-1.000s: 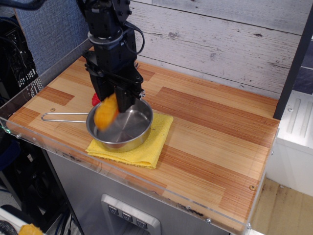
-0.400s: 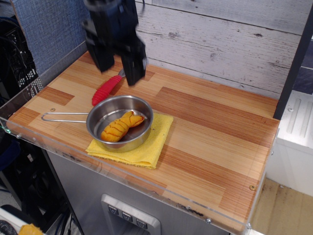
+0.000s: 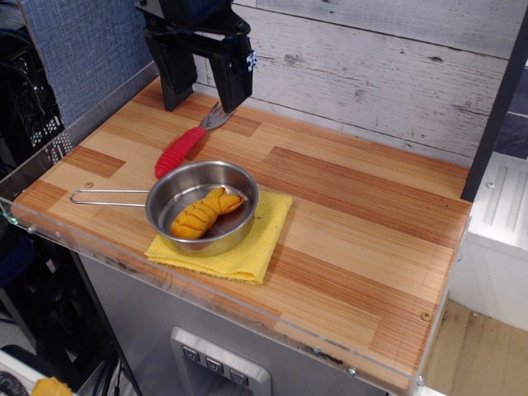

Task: Put the fish inside the silver pot.

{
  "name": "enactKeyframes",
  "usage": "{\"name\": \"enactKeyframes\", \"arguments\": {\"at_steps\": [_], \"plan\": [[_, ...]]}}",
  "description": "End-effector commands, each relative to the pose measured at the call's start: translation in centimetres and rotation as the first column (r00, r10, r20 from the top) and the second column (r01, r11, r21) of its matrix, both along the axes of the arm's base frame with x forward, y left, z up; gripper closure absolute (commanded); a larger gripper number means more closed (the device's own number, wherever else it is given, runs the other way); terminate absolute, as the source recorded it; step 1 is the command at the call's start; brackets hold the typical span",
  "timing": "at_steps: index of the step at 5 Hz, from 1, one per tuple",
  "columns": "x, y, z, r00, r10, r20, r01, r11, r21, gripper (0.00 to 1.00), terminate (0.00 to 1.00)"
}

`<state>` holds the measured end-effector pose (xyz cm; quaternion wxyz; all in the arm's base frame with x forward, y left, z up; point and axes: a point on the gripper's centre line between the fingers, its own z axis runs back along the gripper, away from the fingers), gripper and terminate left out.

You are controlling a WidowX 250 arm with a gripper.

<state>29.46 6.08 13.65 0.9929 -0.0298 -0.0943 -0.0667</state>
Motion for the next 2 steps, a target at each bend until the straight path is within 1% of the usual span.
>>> {"name": "enactKeyframes", "arguments": {"at_steps": [1,2], "plan": [[0.03,1.03,0.71,0.999,-0.001,-0.038,0.001,1.000,0.010,0.00,0.00],[0.03,1.03,0.71,0.999,-0.001,-0.038,0.001,1.000,0.010,0.00,1.00]]}}
